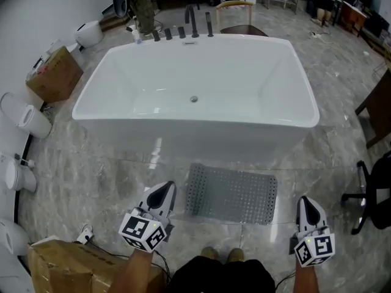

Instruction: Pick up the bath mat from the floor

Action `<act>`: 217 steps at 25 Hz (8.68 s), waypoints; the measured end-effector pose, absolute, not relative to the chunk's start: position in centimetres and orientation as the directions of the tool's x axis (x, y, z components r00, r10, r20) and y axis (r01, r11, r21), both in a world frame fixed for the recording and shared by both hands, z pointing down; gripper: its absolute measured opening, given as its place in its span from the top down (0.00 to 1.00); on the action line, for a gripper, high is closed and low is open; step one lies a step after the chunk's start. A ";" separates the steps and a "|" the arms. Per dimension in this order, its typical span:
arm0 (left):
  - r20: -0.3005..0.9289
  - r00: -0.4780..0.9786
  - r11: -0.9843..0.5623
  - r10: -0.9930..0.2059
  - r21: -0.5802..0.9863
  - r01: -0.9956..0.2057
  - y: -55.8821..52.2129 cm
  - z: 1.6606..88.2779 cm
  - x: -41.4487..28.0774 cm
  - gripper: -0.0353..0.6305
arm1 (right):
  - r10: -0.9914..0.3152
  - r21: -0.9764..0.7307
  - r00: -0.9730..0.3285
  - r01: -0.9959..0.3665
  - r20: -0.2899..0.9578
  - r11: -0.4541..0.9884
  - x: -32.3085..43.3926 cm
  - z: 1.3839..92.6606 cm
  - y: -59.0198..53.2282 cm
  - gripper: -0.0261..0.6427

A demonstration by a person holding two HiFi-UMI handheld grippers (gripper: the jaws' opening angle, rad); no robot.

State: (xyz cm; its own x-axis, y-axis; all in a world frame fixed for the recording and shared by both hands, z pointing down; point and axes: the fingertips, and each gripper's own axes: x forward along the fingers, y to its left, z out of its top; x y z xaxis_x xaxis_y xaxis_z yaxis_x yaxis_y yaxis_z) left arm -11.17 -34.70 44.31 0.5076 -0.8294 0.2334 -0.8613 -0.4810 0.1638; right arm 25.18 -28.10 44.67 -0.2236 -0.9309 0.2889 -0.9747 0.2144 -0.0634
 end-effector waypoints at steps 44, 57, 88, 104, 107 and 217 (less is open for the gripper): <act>0.521 0.405 -0.385 -0.752 0.152 -0.910 -43.2 93.8 -12.9 0.93 | -0.847 -0.074 -0.140 -0.990 0.513 0.119 34.3 93.9 -34.2 0.89; 0.626 0.381 -0.360 -0.680 0.167 -0.918 -43.1 104.2 -13.9 0.69 | -0.789 -0.119 -0.161 -0.987 0.594 0.111 34.7 103.5 -34.5 0.72; 0.861 0.293 -0.255 -0.417 0.198 -0.946 -41.1 121.1 -16.5 0.47 | -0.564 -0.134 -0.074 -0.989 0.822 -0.065 39.4 121.3 -32.7 0.43; 0.839 0.304 -0.338 -0.451 0.155 -0.928 -41.1 119.3 -14.4 0.72 | -0.587 -0.120 -0.096 -0.993 0.804 -0.002 36.6 120.0 -33.0 0.74; 0.822 0.334 -0.360 -0.462 0.170 -0.917 -41.0 118.5 -13.5 0.81 | -0.603 -0.156 -0.137 -0.988 0.786 0.020 35.7 119.2 -33.2 0.81; 0.276 0.508 -0.467 -0.816 0.204 -0.860 -19.7 19.1 -13.7 0.88 | -0.922 -0.279 -0.347 -0.915 0.174 0.292 30.4 19.1 -16.1 0.89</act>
State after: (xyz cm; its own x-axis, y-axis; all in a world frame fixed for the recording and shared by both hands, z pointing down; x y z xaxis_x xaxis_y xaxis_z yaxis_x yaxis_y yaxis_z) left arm -13.67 -19.70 19.09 0.5082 -0.8160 0.2755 -0.8604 -0.4668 0.2045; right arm 30.36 -16.08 19.11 -0.3467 -0.9217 0.1742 -0.9151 0.2915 -0.2787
